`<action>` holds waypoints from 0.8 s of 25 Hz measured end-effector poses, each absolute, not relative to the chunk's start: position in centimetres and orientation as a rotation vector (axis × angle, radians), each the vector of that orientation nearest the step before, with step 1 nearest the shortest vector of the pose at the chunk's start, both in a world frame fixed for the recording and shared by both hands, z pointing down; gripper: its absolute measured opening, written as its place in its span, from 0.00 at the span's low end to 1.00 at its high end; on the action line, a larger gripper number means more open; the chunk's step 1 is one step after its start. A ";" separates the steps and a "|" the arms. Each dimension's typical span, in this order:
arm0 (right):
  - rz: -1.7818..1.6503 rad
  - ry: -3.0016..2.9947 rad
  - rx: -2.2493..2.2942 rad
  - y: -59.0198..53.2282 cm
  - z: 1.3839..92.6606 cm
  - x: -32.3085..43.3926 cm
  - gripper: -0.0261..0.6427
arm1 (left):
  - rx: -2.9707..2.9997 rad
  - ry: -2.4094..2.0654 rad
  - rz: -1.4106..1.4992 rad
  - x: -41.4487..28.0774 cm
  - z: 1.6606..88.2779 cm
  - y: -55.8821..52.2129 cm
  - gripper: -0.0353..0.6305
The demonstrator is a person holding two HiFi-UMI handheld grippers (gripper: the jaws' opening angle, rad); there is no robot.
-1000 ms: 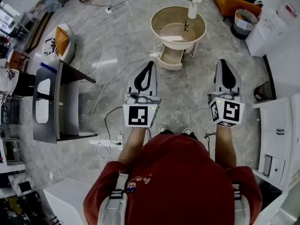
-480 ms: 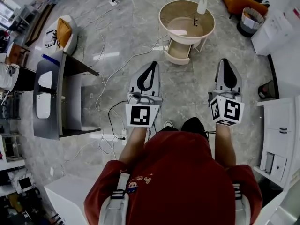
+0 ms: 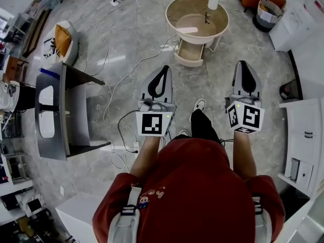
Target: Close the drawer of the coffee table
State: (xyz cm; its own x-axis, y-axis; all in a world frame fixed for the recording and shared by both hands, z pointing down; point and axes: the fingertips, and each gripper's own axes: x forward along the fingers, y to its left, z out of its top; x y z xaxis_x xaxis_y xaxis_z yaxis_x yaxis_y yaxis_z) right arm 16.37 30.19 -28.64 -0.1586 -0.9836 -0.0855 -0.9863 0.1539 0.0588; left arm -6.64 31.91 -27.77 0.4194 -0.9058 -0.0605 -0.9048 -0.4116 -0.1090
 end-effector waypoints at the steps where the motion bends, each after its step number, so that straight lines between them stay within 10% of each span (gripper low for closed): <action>1: 0.150 2.368 -2.018 29.5 -28.4 16.4 0.08 | -2.539 1.634 -0.012 -6.6 -27.7 31.2 0.07; 20: 0.103 2.350 -2.051 10.1 -27.3 23.2 0.08 | -2.529 1.589 -0.037 0.3 -28.5 10.4 0.07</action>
State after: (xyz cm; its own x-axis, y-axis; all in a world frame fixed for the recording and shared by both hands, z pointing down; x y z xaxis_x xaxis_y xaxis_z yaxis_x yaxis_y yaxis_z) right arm 23.22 10.06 -27.33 -0.1362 -0.9889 -0.0589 -0.9903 0.1343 0.0357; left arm 0.31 10.38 -28.52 0.4369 -0.8974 -0.0612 -0.8936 -0.4252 -0.1436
